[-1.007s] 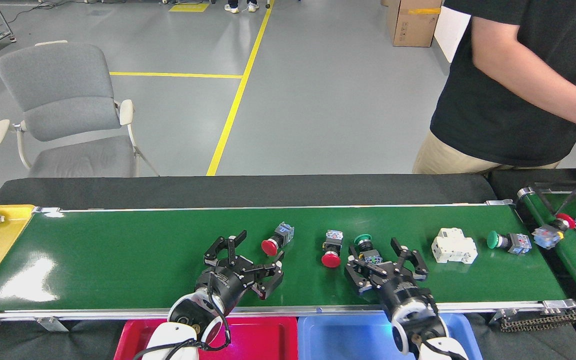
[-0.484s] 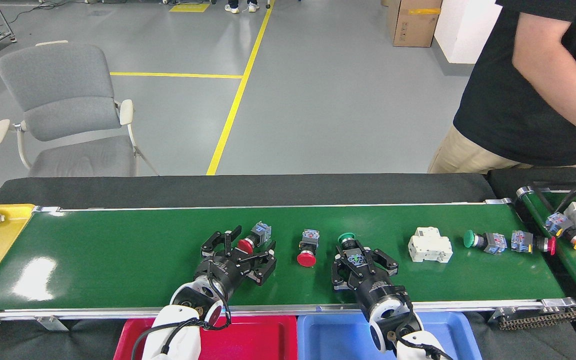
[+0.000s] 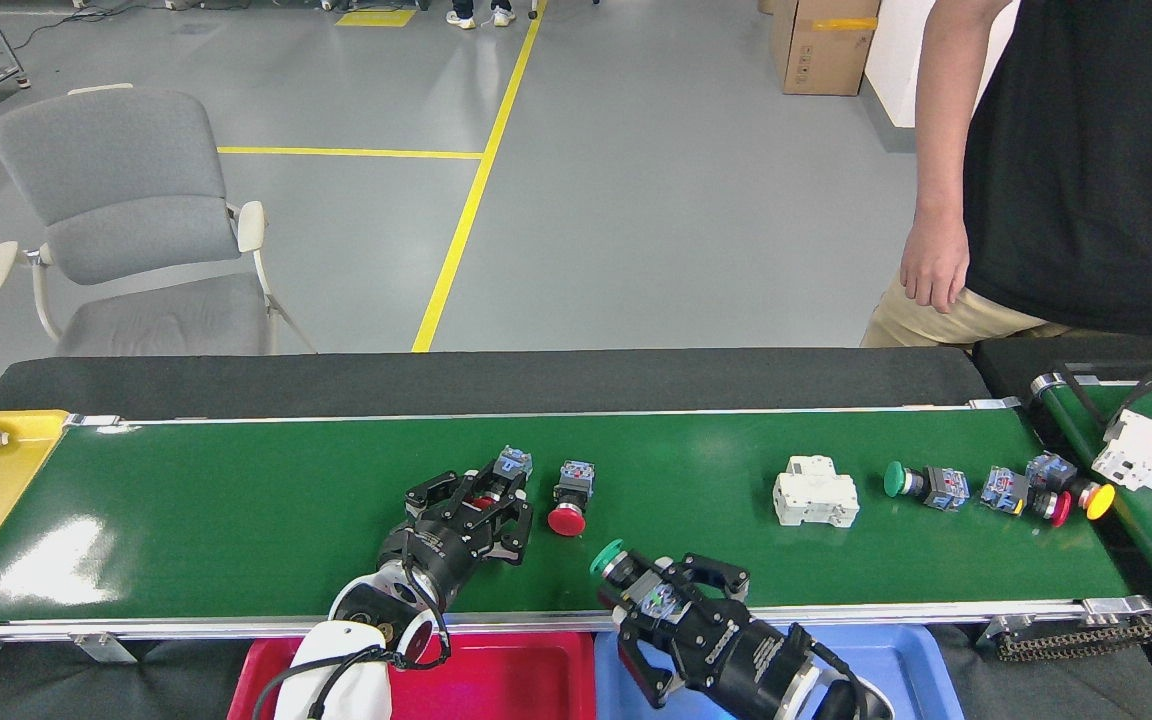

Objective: Pick switch part from conveyor to tray

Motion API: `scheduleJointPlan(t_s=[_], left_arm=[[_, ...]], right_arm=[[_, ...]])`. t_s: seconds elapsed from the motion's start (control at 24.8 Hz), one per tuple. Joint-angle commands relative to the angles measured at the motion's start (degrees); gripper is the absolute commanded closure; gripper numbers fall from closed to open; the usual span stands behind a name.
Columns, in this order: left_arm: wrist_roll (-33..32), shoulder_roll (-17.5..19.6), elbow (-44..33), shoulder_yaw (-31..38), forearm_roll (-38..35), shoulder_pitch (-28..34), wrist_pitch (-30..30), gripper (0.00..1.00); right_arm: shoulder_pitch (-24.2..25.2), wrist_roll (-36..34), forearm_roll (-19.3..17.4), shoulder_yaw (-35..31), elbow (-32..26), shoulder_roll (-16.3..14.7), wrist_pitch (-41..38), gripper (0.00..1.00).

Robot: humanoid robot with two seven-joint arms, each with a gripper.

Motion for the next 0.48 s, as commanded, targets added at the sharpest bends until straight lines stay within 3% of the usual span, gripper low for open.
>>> scheduleJointPlan(t_s=[0.0,0.04,0.2,0.4,0.44], left_arm=[[0.1,2.4,-4.3,0.5,0.5,0.3,-5.2,0.93],[0.0,4.0,-6.7,0.9,1.3,1.0,-8.0,0.93],[-0.4,10.0,-15.4,3.4,8.9,6.5,-19.7,0.92],[-0.4,15.7,-24.9,6.8,15.9,16.5,-19.7,0.87],[-0.4,16.6,-27.1,8.1,17.6,19.6,-19.7,0.82]], right_arm=[[-0.2,-0.2,0.1,2.5,-0.7,0.3,-2.3,0.58],[0.0,-0.3,0.1,3.3,-0.6,0.4,-2.3,0.05],[1.0,-0.3,0.0,3.6,-0.6,0.5,-2.6,0.0],[1.6,-0.4,-0.6,3.0,-1.3,0.5,-2.7,0.0],[2.1,-0.3,-1.0,2.0,-2.2,0.3,-2.3,0.0]])
